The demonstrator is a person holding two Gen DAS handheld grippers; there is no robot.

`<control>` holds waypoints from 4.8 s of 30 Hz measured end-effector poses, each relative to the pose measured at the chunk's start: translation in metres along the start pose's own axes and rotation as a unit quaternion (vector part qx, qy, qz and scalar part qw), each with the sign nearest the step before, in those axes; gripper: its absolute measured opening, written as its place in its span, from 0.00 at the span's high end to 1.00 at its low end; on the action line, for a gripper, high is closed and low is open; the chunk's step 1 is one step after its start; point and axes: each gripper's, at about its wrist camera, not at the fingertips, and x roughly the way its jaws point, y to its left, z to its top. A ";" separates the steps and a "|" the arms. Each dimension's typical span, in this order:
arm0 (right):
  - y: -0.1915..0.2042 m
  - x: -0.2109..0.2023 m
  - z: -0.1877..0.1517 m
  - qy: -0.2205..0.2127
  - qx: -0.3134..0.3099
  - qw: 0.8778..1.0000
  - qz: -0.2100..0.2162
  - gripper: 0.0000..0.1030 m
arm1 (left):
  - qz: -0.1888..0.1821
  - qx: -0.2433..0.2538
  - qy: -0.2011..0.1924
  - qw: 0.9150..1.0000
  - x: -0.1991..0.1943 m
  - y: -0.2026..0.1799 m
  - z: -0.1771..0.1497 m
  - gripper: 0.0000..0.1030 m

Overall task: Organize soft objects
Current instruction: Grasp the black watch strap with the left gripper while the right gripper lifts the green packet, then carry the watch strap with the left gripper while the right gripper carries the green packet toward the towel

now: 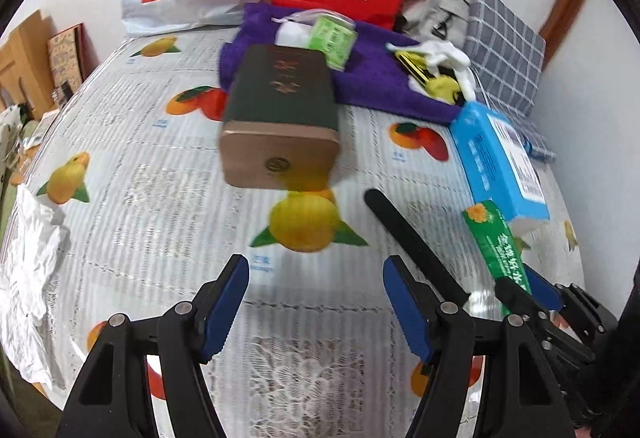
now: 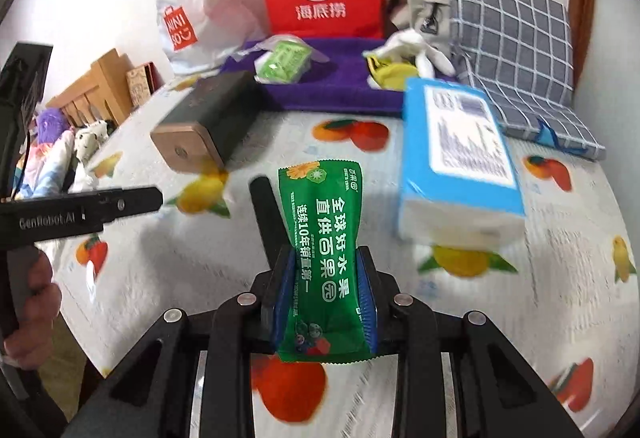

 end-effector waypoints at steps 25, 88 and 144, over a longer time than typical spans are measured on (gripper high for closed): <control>-0.075 -0.004 -0.066 -0.009 0.047 0.997 -0.053 0.65 | 0.028 0.070 0.050 0.996 0.069 -0.104 -0.004 0.25; -0.076 -0.025 -0.048 -0.030 0.054 0.997 -0.049 0.76 | -0.042 0.090 0.055 0.993 0.055 -0.092 -0.001 0.81; -0.060 -0.013 0.179 -0.106 0.041 0.993 0.020 0.76 | -0.037 0.037 -0.059 0.997 -0.003 -0.040 0.178 0.81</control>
